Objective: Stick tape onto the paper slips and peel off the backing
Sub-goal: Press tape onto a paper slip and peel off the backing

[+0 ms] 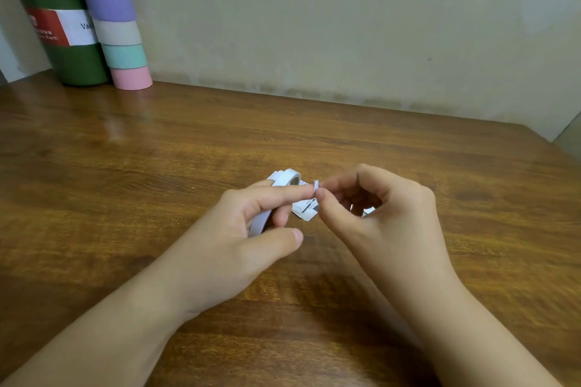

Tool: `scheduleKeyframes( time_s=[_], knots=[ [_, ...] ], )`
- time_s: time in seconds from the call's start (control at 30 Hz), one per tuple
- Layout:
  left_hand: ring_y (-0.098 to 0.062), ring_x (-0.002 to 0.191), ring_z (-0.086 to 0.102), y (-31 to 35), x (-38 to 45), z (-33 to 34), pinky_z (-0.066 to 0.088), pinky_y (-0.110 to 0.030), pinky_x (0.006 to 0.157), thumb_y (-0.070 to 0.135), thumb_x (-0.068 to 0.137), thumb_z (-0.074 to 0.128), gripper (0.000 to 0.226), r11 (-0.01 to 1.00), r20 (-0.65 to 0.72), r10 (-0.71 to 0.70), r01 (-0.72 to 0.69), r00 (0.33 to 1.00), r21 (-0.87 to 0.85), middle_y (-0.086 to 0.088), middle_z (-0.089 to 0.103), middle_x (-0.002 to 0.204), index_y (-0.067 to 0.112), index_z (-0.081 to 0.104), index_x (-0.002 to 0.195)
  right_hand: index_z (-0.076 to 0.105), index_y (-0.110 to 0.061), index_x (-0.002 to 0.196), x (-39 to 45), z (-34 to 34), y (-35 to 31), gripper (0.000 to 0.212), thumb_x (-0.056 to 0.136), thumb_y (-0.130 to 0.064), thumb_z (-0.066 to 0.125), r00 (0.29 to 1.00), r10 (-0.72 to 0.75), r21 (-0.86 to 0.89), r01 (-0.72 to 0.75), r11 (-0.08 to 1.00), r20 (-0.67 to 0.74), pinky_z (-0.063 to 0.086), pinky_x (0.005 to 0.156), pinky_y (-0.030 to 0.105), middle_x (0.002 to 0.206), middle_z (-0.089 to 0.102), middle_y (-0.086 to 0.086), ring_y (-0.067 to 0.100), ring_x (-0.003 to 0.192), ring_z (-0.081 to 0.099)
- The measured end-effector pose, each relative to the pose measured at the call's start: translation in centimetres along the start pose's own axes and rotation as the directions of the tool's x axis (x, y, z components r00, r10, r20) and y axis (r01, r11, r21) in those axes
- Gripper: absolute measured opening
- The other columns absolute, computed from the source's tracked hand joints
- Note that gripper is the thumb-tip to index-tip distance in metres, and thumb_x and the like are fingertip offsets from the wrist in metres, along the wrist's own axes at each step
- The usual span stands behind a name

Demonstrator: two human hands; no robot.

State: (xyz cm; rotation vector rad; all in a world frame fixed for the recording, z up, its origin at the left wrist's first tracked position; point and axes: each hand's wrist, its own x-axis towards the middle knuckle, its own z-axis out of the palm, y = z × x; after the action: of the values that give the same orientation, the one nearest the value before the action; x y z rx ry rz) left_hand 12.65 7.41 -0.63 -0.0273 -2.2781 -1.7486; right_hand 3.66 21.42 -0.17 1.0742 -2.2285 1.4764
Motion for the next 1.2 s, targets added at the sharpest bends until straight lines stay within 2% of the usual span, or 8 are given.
scheduleKeyframes(
  time_s=[0.17, 0.3, 0.43, 0.6, 0.83, 0.93, 1.0, 1.2],
  knots=[
    [-0.025, 0.074, 0.044, -0.42, -0.01, 0.13, 0.043, -0.027, 0.073, 0.041, 0.064, 0.057, 0.052, 0.994, 0.018, 0.041, -0.043, 0.999, 0.099, 0.011, 0.042, 0.077, 0.050, 0.061, 0.115, 0.070, -0.021, 0.067, 0.06, -0.05, -0.29, 0.009, 0.074, -0.020, 0.075, 0.994, 0.107, -0.006, -0.106, 0.994, 0.035, 0.039, 0.054, 0.006, 0.068, 0.065, -0.013, 0.000, 0.056, 0.055],
    [-0.025, 0.076, 0.045, -0.65, 0.00, 0.11, 0.043, -0.026, 0.073, 0.040, 0.065, 0.057, 0.054, 0.990, 0.019, 0.053, -0.055, 0.998, 0.130, 0.009, 0.042, 0.079, 0.051, 0.058, 0.118, 0.071, -0.022, 0.068, -0.09, -0.05, -0.31, 0.008, 0.074, -0.021, 0.075, 0.996, 0.084, 0.001, -0.084, 0.996, -0.005, 0.040, 0.055, 0.007, 0.063, 0.066, -0.010, 0.001, 0.059, 0.058],
    [-0.007, 0.066, 0.042, -0.79, -0.09, 0.40, 0.038, -0.012, 0.069, 0.027, 0.072, 0.058, 0.056, 0.943, 0.013, 0.088, -0.087, 0.996, 0.320, 0.008, 0.041, 0.082, 0.043, 0.056, 0.125, 0.071, -0.020, 0.072, -0.20, 0.40, 0.15, 0.007, 0.073, -0.027, 0.074, 0.999, 0.002, -0.165, -0.010, 0.986, -0.050, 0.046, 0.058, 0.015, 0.059, 0.064, -0.011, 0.004, 0.064, 0.059],
    [-0.006, 0.068, 0.043, -0.73, -0.22, 0.59, 0.037, -0.011, 0.069, 0.026, 0.072, 0.056, 0.058, 0.923, 0.013, 0.079, -0.078, 0.997, 0.376, 0.009, 0.041, 0.084, 0.039, 0.053, 0.128, 0.071, -0.020, 0.072, -0.27, 0.55, 0.16, 0.005, 0.073, -0.021, 0.075, 0.999, 0.029, -0.155, -0.032, 0.987, -0.023, 0.045, 0.058, 0.017, 0.056, 0.062, -0.011, 0.004, 0.062, 0.057],
    [-0.003, 0.064, 0.040, -0.45, -0.23, 0.37, 0.036, -0.010, 0.067, 0.025, 0.071, 0.060, 0.053, 0.968, 0.030, 0.043, -0.049, 0.999, 0.245, 0.009, 0.040, 0.078, 0.042, 0.059, 0.122, 0.070, -0.017, 0.067, -0.14, 0.32, 0.17, 0.008, 0.073, -0.013, 0.073, 0.999, 0.027, -0.093, -0.030, 0.995, -0.028, 0.042, 0.055, 0.010, 0.054, 0.061, -0.011, 0.003, 0.059, 0.057],
    [-0.019, 0.070, 0.045, -0.44, -0.18, 0.23, 0.042, -0.022, 0.072, 0.032, 0.069, 0.062, 0.052, 0.985, 0.040, 0.017, -0.024, 0.999, 0.170, 0.013, 0.041, 0.077, 0.048, 0.060, 0.118, 0.070, -0.017, 0.069, -0.11, 0.31, 0.30, 0.007, 0.073, -0.014, 0.074, 0.999, 0.000, -0.077, -0.002, 0.997, -0.032, 0.042, 0.055, 0.010, 0.055, 0.062, -0.009, 0.003, 0.059, 0.057],
    [-0.024, 0.072, 0.045, -0.48, -0.14, 0.15, 0.045, -0.033, 0.073, 0.026, 0.069, 0.063, 0.053, 0.995, 0.046, -0.007, 0.003, 0.999, 0.101, 0.014, 0.043, 0.077, 0.049, 0.059, 0.116, 0.069, -0.018, 0.069, -0.11, 0.29, 0.31, 0.005, 0.073, -0.019, 0.072, 0.998, -0.049, -0.107, 0.044, 0.993, -0.049, 0.043, 0.056, 0.012, 0.057, 0.062, -0.010, 0.005, 0.060, 0.057],
    [-0.013, 0.071, 0.043, -0.45, -0.07, -0.01, 0.038, -0.030, 0.068, 0.041, 0.056, 0.062, 0.058, 0.998, 0.072, -0.046, 0.049, 0.996, -0.048, 0.016, 0.046, 0.076, 0.050, 0.061, 0.113, 0.069, -0.017, 0.072, -0.08, 0.26, 0.23, 0.005, 0.073, -0.021, 0.069, 0.978, -0.202, -0.288, 0.180, 0.941, -0.049, 0.045, 0.055, 0.023, 0.062, 0.062, -0.009, 0.007, 0.057, 0.055]
  ],
)
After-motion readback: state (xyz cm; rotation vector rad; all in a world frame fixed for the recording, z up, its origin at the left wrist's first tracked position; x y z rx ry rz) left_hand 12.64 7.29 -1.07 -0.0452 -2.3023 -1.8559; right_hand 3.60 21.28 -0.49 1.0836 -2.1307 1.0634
